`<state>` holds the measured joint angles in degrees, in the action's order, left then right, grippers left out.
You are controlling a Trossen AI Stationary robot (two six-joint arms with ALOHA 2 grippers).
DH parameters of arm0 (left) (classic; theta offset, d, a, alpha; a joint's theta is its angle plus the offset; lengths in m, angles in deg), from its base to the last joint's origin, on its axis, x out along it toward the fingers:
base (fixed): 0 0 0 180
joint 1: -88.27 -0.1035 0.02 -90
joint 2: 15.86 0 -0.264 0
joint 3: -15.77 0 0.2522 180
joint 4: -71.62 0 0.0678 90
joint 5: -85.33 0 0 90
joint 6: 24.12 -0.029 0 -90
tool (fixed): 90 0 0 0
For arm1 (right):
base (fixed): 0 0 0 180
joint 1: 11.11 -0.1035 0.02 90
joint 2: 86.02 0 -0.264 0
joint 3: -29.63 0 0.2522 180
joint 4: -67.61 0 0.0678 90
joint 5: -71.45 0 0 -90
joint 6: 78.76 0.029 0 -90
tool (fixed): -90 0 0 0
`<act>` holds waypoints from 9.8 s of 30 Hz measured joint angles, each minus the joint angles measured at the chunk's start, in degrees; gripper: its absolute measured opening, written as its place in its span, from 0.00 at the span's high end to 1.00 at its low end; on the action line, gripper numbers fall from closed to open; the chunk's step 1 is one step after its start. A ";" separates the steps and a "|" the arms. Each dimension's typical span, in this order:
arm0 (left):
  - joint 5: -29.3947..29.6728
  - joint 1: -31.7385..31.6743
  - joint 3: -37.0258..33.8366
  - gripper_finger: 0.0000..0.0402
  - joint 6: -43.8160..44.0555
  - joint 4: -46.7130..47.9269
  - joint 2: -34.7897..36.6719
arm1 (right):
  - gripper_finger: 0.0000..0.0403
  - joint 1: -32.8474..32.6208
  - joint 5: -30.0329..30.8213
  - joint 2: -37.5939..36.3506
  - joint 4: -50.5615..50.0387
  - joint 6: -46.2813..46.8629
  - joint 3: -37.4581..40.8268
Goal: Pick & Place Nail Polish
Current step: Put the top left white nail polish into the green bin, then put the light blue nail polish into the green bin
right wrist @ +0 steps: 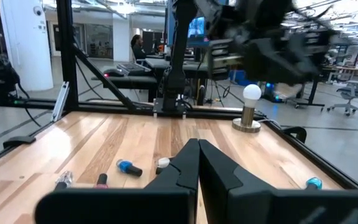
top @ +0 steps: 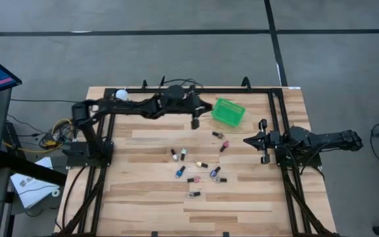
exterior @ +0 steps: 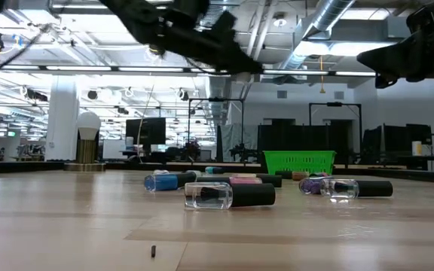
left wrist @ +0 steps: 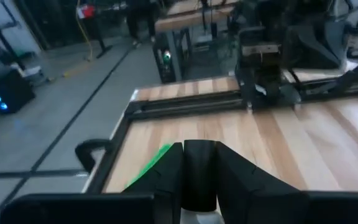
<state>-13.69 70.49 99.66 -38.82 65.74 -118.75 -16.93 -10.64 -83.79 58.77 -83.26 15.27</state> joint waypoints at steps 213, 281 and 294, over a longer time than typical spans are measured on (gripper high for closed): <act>-16.27 -23.04 22.78 0.62 -24.11 48.00 -26.60 | 0.59 6.59 13.98 59.00 -27.83 20.00 -64.67; 4.26 -7.76 3.09 0.76 -16.22 47.95 -5.21 | 0.61 3.95 12.90 58.96 -25.83 19.54 -64.69; 0.09 -7.80 3.09 0.99 -8.19 43.03 10.45 | 0.57 5.08 13.08 62.90 -25.37 19.54 -64.74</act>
<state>-13.59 62.69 102.75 -47.01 108.77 -108.30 -11.85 2.45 -20.89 33.39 -63.72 -49.47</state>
